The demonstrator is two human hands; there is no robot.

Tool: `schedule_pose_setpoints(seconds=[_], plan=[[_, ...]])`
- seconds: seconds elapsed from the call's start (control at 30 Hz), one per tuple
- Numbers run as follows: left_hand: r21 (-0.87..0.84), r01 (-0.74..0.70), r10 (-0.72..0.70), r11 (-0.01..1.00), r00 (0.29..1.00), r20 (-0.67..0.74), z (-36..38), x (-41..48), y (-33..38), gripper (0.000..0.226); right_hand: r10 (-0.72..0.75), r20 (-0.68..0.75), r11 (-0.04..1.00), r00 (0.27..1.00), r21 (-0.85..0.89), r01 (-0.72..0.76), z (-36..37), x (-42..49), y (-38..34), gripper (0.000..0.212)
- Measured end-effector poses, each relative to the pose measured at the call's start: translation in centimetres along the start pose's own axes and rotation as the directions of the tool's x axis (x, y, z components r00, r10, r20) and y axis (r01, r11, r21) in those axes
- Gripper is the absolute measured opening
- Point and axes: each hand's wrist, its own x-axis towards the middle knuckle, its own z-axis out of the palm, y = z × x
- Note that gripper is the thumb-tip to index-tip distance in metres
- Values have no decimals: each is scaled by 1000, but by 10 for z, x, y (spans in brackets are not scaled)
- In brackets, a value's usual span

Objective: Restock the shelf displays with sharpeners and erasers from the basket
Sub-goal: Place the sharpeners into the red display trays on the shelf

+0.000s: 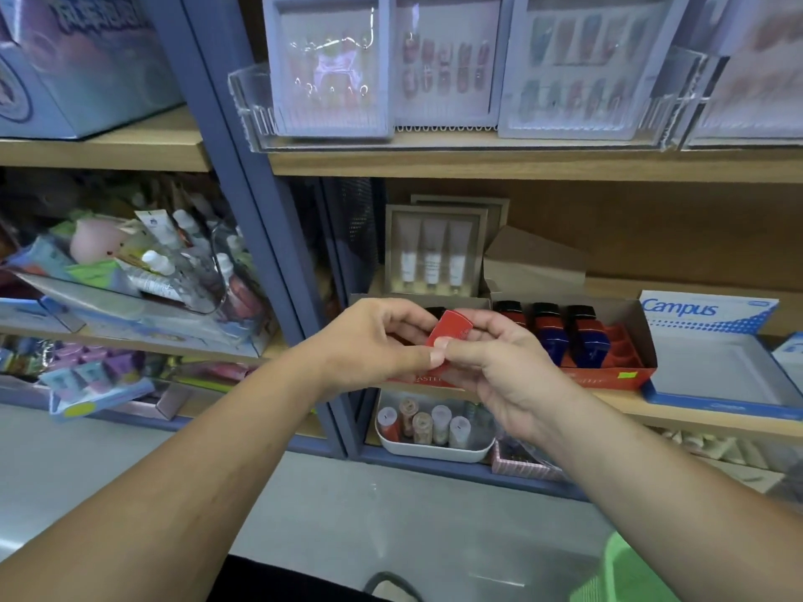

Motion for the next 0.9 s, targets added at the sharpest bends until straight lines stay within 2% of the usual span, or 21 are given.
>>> schedule_pose_setpoints(seconds=[0.13,0.23,0.4,0.53,0.63,0.8,0.9], plan=[[71,5,-1,997,999,-52,10,8,1,33,-51,-26,973,998,-227,44,-15,-7,-3,24],[92,-4,8,996,999,-46,25,17,3,25,-159,-80,900,984,-422,111,-38,-12,-13,22],[235,-8,35,972,993,-112,56,47,5,31,-378,-338,848,862,-501,176,-109,-11,-46,21],[284,-13,31,959,998,-57,79,74,19,35,-471,-405,754,784,-646,119,-164,-8,-71,12],[334,-22,26,942,1000,-10,96,87,28,36,-459,-420,707,783,-707,36,-186,2,-82,13],[371,-5,1,929,1000,11,113,100,36,39,-425,-380,624,822,-780,-38,-205,26,-81,17],[377,2,-5,926,1000,8,117,103,37,39,-414,-313,505,855,-860,-71,-209,35,-81,19]])
